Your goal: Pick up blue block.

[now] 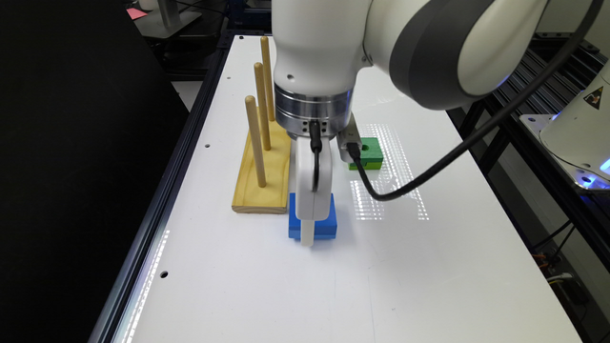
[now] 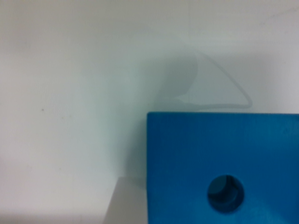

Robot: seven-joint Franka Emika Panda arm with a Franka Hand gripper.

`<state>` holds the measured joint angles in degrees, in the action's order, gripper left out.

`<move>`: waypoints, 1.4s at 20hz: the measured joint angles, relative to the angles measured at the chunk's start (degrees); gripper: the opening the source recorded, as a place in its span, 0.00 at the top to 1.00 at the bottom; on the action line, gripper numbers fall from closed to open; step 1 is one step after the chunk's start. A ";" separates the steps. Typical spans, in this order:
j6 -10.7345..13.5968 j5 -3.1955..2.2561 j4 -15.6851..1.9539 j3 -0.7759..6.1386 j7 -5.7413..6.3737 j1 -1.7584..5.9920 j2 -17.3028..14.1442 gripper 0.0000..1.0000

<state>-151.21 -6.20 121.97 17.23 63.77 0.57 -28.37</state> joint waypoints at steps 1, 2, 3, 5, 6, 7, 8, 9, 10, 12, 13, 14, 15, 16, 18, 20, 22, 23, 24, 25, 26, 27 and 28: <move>0.53 0.00 0.00 0.01 0.02 0.00 0.44 1.00; 0.91 0.00 0.00 0.02 0.04 -0.01 0.76 1.00; 1.27 0.00 0.01 0.03 0.05 -0.01 1.06 1.00; 1.83 0.00 0.01 0.04 0.07 -0.01 1.41 1.00; 1.92 0.00 0.01 0.04 0.07 -0.01 1.47 1.00; 1.95 0.00 0.02 0.04 0.08 -0.01 1.54 1.00; 2.02 0.00 0.01 0.05 0.08 -0.01 1.73 1.00; 2.30 0.00 0.00 0.08 0.10 0.00 2.16 1.00; 2.91 0.00 0.00 0.14 0.16 0.00 2.83 1.00; 4.56 0.02 0.01 0.30 0.33 -0.01 4.47 1.00; 5.41 0.04 0.02 0.38 0.40 -0.01 5.24 1.00; 6.21 0.05 0.02 0.47 0.50 -0.01 5.95 1.00; 6.72 0.05 0.03 0.53 0.55 -0.01 6.41 1.00; 7.07 0.05 0.05 0.56 0.58 -0.01 6.70 1.00; 7.29 0.05 0.06 0.58 0.59 -0.01 6.86 1.00; 7.41 0.05 0.00 0.61 0.60 0.00 7.23 1.00; 8.54 0.15 0.00 0.73 0.66 0.00 8.67 1.00; 9.42 0.27 0.00 0.84 0.69 0.01 9.64 1.00; 10.34 0.36 0.01 0.96 0.75 0.01 10.58 1.00; 11.22 0.44 0.02 1.07 0.83 0.00 11.42 1.00; 11.92 0.45 0.03 1.17 0.95 0.00 12.08 1.00; 12.45 0.45 0.04 1.27 1.11 0.00 12.63 1.00; 12.78 0.45 0.03 1.34 1.22 0.00 12.97 1.00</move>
<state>-138.44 -5.74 122.00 18.57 64.99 0.57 -15.40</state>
